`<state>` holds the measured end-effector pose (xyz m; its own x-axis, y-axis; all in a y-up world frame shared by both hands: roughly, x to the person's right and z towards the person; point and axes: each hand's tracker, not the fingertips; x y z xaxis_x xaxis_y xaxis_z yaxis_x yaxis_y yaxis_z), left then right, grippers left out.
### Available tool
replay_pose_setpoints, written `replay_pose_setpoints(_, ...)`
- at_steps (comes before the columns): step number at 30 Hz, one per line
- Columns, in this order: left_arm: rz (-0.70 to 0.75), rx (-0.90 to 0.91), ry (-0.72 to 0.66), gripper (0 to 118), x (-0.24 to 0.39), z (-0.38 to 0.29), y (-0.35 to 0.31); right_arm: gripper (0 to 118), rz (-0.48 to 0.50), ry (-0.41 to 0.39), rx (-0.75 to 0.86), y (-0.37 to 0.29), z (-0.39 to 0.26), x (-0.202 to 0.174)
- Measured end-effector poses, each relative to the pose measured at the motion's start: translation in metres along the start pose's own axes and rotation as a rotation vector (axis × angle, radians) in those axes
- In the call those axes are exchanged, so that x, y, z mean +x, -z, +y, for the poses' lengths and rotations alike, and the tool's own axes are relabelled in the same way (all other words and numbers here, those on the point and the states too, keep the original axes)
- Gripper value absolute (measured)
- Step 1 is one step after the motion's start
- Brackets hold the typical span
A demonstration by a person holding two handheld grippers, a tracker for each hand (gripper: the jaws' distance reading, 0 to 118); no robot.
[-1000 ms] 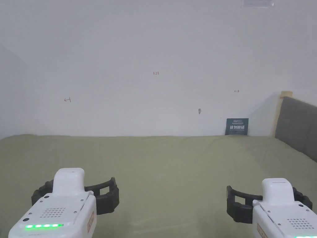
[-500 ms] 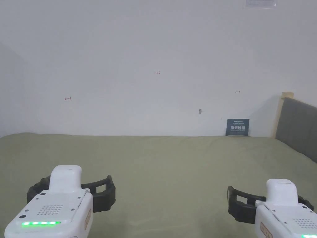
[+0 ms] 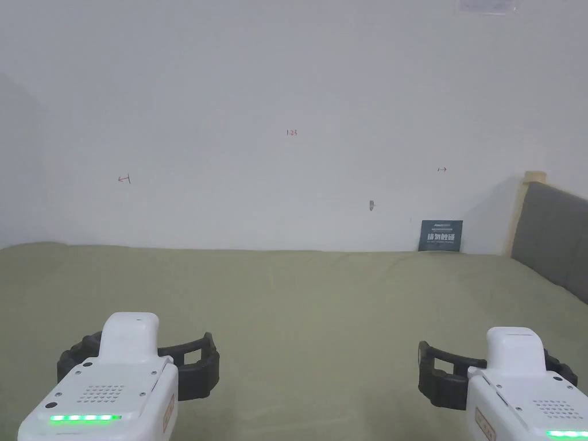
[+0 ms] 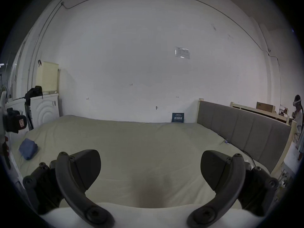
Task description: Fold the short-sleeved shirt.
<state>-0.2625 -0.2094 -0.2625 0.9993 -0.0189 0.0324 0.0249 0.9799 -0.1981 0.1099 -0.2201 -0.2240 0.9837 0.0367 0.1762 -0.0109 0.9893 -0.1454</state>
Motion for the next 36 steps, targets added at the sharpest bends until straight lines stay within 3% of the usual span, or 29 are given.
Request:
replay_pose_setpoints(6,0.001,-0.007,-0.005,118,-0.002,0.0,0.003,118,0.032,0.029,-0.037,0.005,0.001,0.001)
replay_pose_setpoints(13,0.004,-0.009,-0.008,118,-0.002,-0.001,0.006,118,-0.023,0.024,-0.052,0.006,-0.003,-0.005)
replay_pose_setpoints(18,-0.003,-0.016,-0.002,118,0.002,-0.004,0.008,118,0.002,0.051,-0.071,0.009,0.0,-0.001)
replay_pose_setpoints(28,-0.005,0.001,-0.017,118,0.001,0.008,0.008,118,0.006,-0.01,-0.033,0.002,0.012,0.001)
replay_pose_setpoints(36,-0.003,0.006,-0.008,118,-0.001,0.008,0.006,118,-0.026,-0.014,-0.059,0.005,0.011,0.002)
